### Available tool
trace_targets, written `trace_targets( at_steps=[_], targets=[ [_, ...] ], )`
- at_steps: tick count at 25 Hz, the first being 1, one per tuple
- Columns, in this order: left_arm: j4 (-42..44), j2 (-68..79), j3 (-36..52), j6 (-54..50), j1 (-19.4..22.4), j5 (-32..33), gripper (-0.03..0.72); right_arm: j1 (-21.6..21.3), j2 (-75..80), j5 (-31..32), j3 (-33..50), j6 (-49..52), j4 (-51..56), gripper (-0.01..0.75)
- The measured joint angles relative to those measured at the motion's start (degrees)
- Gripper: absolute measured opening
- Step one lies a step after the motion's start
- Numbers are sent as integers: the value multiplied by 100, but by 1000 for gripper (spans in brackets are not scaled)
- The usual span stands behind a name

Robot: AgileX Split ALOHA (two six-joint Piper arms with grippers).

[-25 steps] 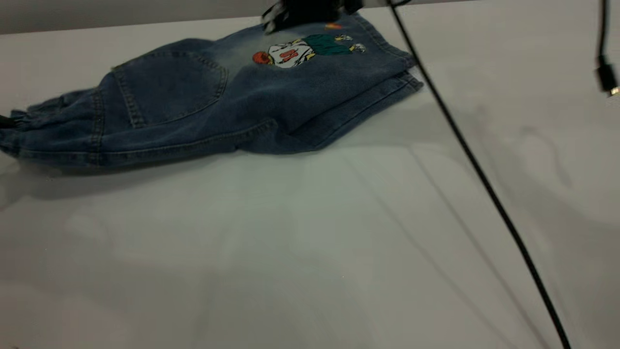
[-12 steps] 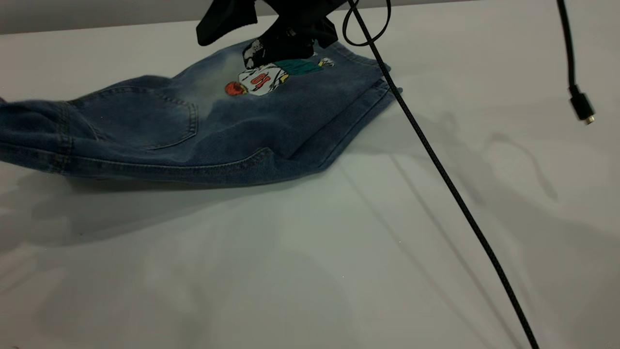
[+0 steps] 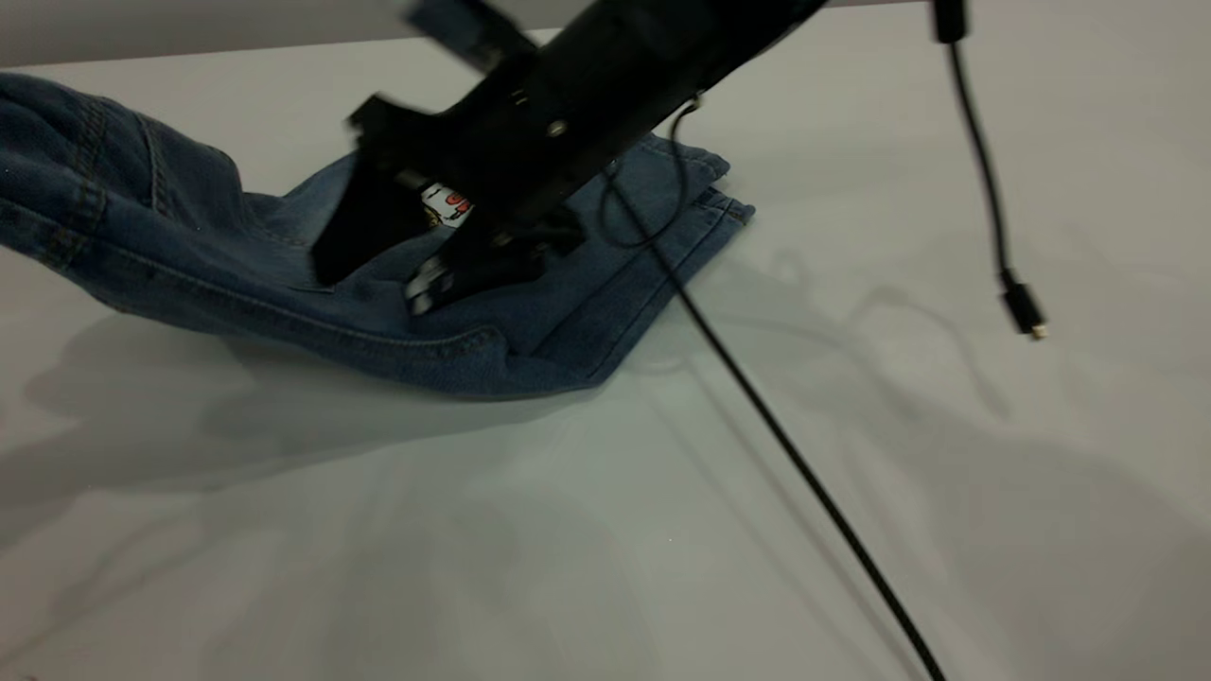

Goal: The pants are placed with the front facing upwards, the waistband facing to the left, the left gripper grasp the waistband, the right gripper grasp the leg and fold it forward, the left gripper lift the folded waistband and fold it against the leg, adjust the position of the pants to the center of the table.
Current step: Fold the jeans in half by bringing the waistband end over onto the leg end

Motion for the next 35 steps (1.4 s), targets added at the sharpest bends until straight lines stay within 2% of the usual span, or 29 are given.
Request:
trace_targets(
  at_steps=[5,11,15,19,24,29,35],
  targets=[
    [-244,5,-80,125,-26,46,92,556,0,-12,0,0,20,474],
    [-265,5,-520,130,-449,176,92,865,-5,7,0,0,100,474],
    [-201,5,-589,135,-563,207,92,761,-46,12,0,-19,57,474],
    [-174,5,-589,129,-592,277,92,404,-111,-24,0,-14,-171,472],
    [-191,5,-589,119,-926,222,92,-60,-115,-241,6,158,-980,472],
    [-380,5,-618,113,-964,183,92,-60,15,-719,6,649,-1875,472],
    [-455,5,-980,126,-964,240,92,51,185,-616,-5,730,-1859,468]
  ],
)
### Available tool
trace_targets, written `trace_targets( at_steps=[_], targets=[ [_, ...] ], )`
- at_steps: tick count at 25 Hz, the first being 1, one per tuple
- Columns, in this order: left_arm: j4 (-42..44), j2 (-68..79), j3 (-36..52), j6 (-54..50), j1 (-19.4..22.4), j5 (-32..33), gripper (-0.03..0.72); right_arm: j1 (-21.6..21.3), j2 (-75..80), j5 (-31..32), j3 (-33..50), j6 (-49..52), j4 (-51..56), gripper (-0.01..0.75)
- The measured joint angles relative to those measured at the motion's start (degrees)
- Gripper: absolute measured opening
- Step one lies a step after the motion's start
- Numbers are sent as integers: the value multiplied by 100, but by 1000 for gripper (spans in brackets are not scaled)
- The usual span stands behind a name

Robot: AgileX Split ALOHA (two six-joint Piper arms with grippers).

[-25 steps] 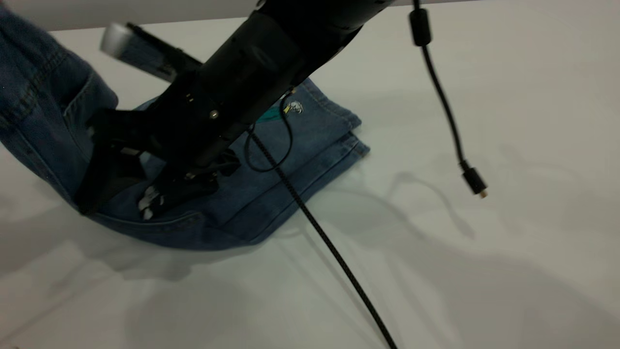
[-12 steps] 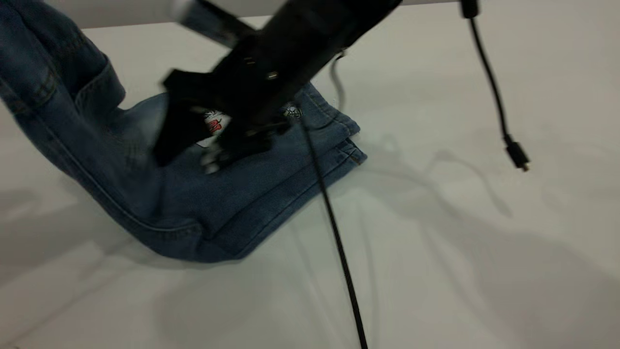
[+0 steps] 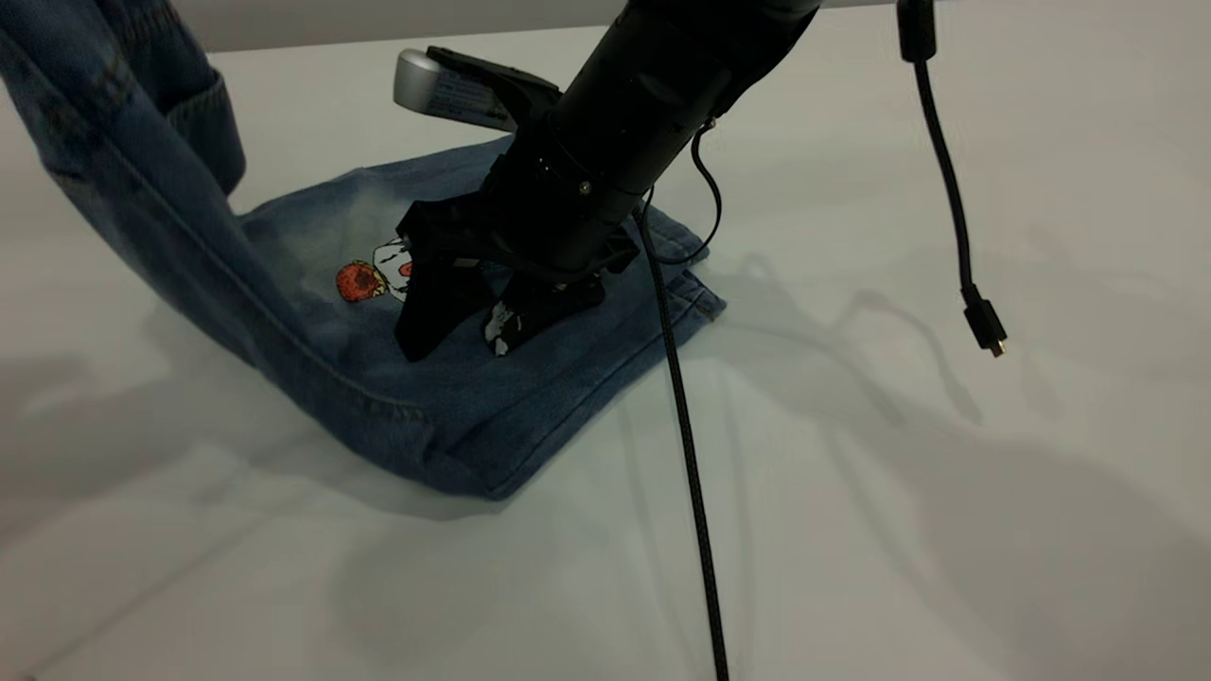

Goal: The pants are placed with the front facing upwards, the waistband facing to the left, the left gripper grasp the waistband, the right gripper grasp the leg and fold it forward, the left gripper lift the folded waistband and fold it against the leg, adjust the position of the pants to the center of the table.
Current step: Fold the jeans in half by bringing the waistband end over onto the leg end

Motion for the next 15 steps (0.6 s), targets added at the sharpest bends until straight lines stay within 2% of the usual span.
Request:
trace_targets(
  at_steps=[7,11,15],
  targets=[
    [-42,21,-7,25,-206,-155,92,109,-21,180,6,-11,43,468],
    [27,21,-7,67,-323,-155,92,-21,-231,340,24,-11,-127,468],
    [25,21,-7,137,-330,-142,92,-287,-709,181,24,-95,-141,468]
  ],
)
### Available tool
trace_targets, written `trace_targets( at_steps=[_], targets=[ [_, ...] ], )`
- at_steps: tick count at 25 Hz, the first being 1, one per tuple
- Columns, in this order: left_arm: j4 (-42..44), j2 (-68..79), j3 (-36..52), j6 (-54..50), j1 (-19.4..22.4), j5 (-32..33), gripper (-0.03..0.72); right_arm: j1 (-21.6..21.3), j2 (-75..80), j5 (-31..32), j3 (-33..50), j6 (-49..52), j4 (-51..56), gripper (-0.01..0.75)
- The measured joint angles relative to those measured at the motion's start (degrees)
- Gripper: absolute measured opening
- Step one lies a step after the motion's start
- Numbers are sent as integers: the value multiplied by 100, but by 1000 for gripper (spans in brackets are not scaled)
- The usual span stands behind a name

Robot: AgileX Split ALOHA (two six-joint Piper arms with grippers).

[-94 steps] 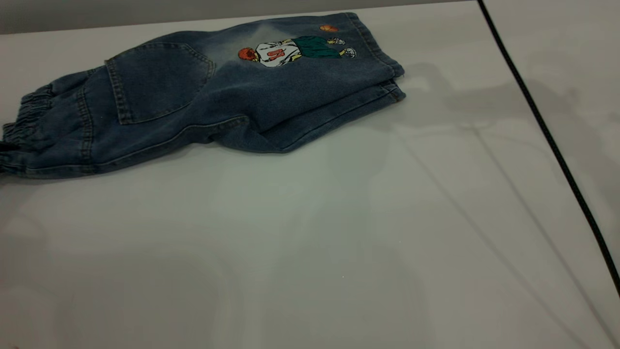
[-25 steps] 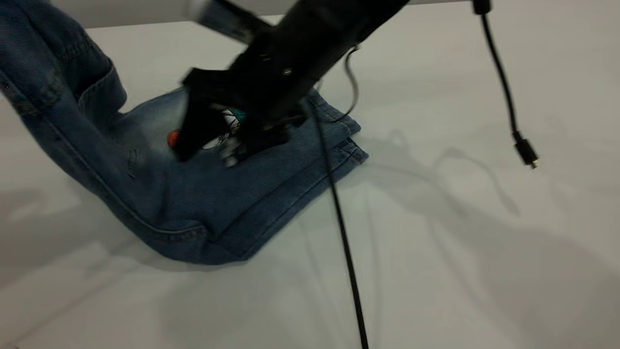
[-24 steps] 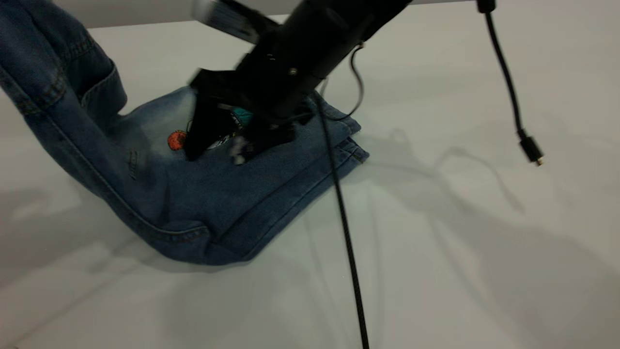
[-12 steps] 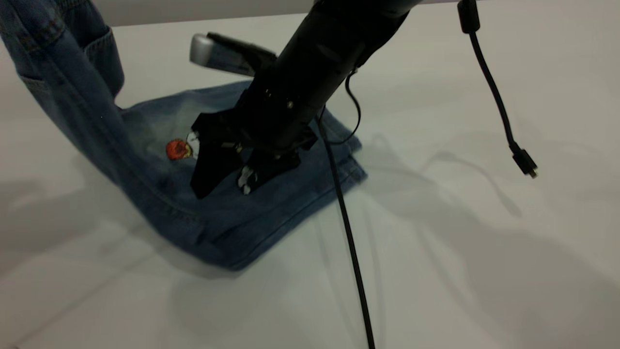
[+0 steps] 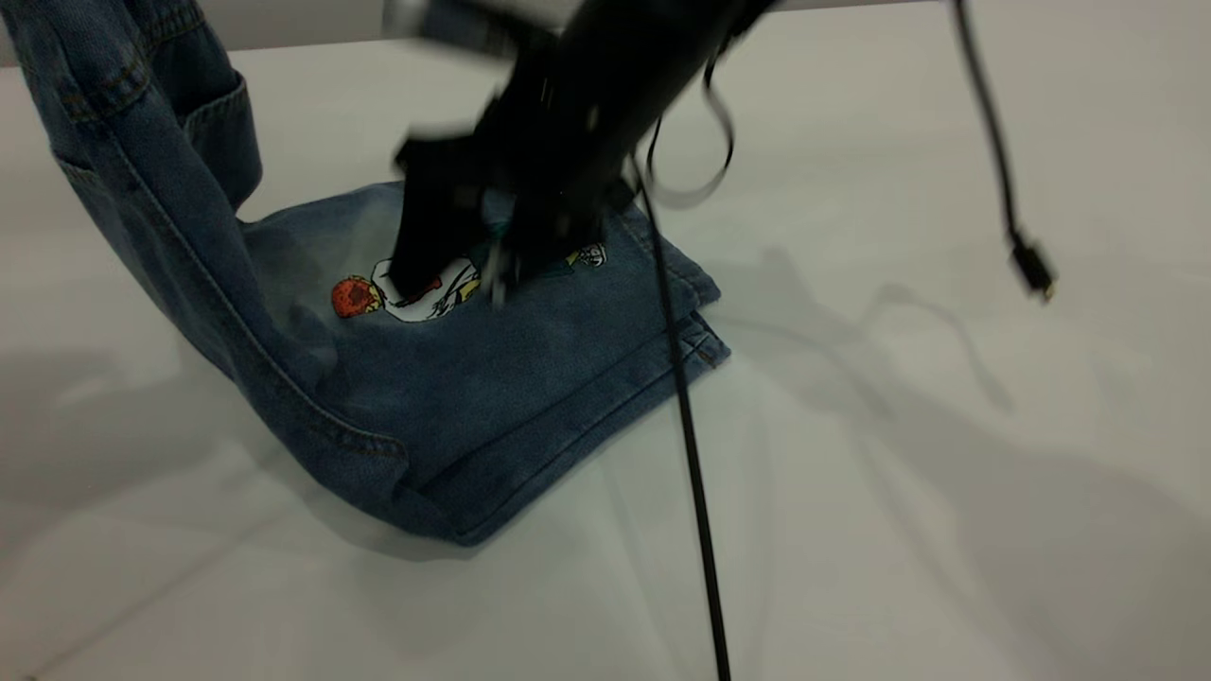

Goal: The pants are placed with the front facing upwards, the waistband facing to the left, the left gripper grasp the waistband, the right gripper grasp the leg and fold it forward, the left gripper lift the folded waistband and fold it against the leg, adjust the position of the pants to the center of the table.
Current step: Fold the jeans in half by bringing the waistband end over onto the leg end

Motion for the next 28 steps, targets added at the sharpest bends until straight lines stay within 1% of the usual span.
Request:
trace_targets(
  at_steps=[4,7,12,17,21,24,28],
  targets=[
    [-24,0,0,0,-45,12,92,-358,-470,-113,0,-4,-49,468],
    [-43,18,0,0,-296,-20,92,-682,-842,-125,-5,-4,-18,468],
    [-118,207,0,0,-834,-600,92,-1257,-1553,-138,-5,-4,0,468],
    [-335,639,0,35,-1408,-1244,92,-1707,-2309,-149,-5,-4,38,468],
    [-733,1199,0,353,-1982,-1715,92,-1774,-2940,-105,-9,-7,38,468],
    [-1271,1697,-8,756,-2411,-2081,92,-1769,-3288,-34,-9,-13,38,468],
    [-2100,2453,-282,1486,-2837,-2192,92,-1769,-3467,-23,-16,-18,101,468]
  ],
)
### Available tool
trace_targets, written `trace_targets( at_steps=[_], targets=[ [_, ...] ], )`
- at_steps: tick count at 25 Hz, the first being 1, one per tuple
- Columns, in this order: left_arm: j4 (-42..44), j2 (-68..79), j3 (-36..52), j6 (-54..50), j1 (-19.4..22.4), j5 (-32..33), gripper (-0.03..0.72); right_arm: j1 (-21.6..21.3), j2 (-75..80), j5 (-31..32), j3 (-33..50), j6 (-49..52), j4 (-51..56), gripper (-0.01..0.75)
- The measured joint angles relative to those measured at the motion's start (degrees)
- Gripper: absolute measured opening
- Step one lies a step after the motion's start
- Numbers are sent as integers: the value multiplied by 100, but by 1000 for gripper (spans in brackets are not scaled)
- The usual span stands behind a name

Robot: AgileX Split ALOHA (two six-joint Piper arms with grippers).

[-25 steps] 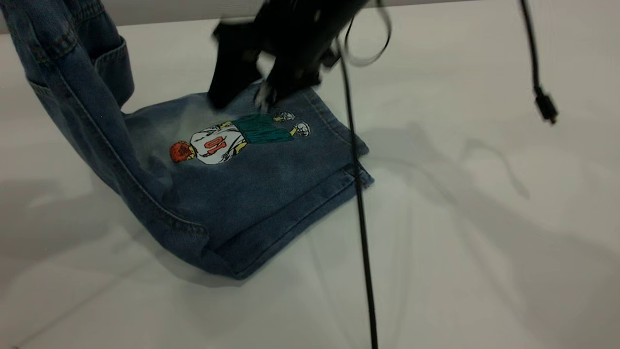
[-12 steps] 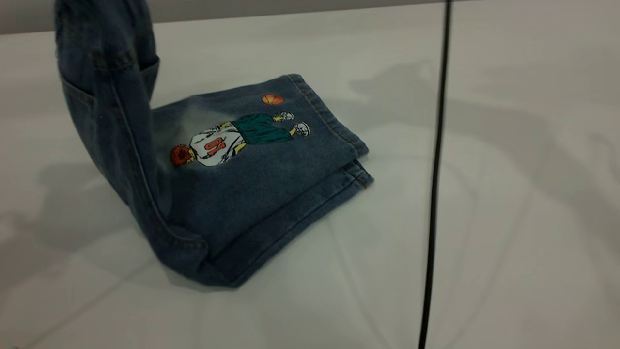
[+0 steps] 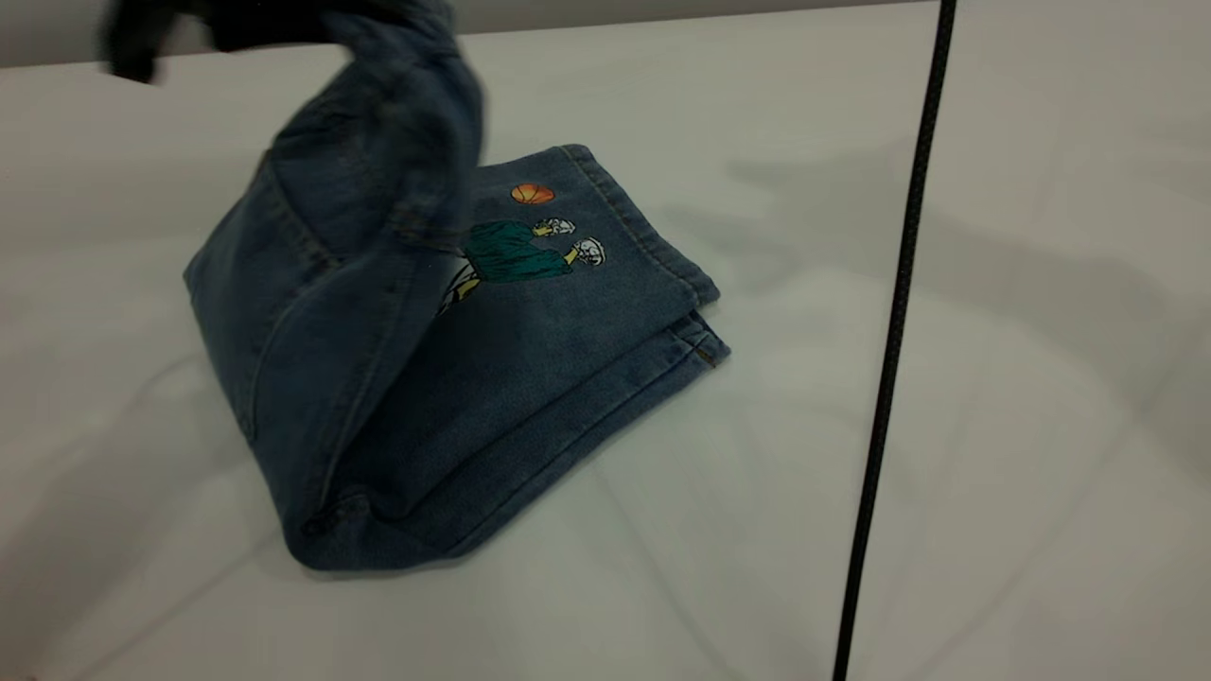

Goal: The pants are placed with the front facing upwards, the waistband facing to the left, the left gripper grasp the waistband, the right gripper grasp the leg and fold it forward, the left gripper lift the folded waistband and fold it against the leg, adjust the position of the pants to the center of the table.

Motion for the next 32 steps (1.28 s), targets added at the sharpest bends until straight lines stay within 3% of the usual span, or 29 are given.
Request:
trace_targets(
  at_steps=[5,12,22,26,32],
  targets=[
    [-803,968,-630,503,-156,169,92,0,30,113,0,31,-15,468],
    [-827,1887,-1272,482,-224,382,110,0,30,124,0,35,-14,468],
    [-657,2247,-1664,481,-447,478,356,0,30,135,0,-12,-25,468],
    [-244,2012,-1658,209,-194,888,385,0,30,135,0,-12,-261,468],
    [594,1386,-1654,-333,726,1643,387,0,33,157,6,-109,-718,468]
  ],
)
